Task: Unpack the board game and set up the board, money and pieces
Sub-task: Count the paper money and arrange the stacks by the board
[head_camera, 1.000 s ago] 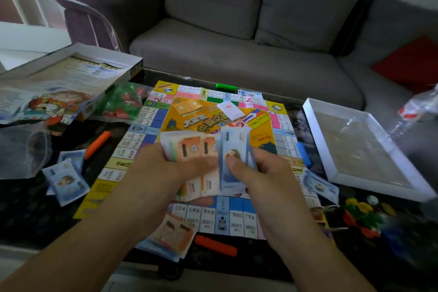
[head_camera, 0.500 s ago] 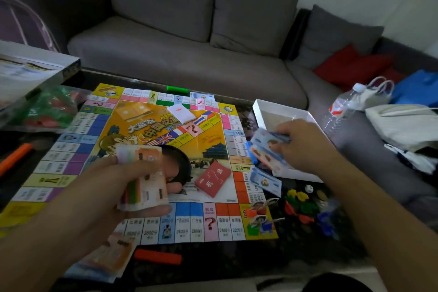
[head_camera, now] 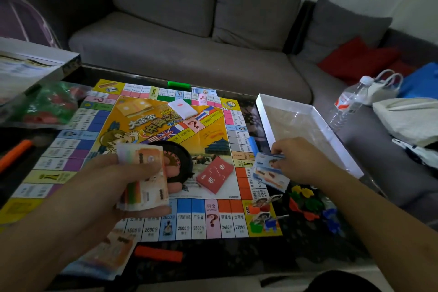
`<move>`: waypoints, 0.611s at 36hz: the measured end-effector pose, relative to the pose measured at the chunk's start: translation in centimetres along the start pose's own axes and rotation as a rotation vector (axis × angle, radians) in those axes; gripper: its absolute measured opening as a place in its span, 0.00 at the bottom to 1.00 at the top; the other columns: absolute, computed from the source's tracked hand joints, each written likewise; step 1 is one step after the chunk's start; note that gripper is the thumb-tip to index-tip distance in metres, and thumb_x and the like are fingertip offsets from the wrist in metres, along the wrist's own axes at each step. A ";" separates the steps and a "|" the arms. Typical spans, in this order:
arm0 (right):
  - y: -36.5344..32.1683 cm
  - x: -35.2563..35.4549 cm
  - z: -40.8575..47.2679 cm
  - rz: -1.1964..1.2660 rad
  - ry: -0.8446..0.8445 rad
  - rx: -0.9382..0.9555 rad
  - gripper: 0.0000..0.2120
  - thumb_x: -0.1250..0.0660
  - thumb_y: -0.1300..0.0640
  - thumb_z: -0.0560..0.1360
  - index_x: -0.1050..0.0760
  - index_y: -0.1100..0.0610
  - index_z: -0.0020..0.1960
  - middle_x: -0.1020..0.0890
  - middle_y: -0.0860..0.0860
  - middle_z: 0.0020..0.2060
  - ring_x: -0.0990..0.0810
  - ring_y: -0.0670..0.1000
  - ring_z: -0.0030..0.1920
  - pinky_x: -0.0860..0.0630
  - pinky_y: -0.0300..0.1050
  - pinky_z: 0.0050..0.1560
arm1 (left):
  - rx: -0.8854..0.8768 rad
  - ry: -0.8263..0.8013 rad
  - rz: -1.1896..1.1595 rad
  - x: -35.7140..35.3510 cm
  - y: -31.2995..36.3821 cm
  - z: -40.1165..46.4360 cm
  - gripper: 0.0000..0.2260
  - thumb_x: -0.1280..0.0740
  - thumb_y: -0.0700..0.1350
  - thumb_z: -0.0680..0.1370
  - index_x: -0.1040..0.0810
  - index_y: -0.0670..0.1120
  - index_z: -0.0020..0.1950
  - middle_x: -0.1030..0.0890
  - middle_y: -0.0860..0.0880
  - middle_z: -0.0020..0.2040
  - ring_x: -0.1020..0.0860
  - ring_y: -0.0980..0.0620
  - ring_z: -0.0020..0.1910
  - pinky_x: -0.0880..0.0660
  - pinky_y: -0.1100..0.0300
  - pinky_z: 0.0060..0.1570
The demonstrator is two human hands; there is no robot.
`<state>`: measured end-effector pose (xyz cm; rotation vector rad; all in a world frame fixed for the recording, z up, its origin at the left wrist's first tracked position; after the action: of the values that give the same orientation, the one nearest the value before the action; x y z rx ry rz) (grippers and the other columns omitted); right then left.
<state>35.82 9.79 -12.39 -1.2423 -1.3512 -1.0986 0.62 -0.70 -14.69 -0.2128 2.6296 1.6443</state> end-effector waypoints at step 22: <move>-16.1 2.7 -10.1 1.227 -0.078 0.139 0.07 0.32 0.53 0.83 0.18 0.44 0.56 0.11 0.44 0.49 0.11 0.47 0.47 0.16 0.51 0.50 | -0.082 -0.075 -0.232 -1.2 2.2 -4.0 0.14 0.26 0.38 0.73 0.16 0.43 0.59 0.12 0.40 0.51 0.13 0.38 0.48 0.16 0.35 0.41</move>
<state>20.47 -1.07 -8.58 -1.6245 -0.4640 -0.0811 1.68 -3.27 -10.83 -0.4320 2.3818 1.6479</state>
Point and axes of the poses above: each hand's wrist, its own z-axis towards the middle knuckle, its own x-axis out of the back of the hand, y = z × x, the point moved 2 cm from there along z, towards the middle knuckle
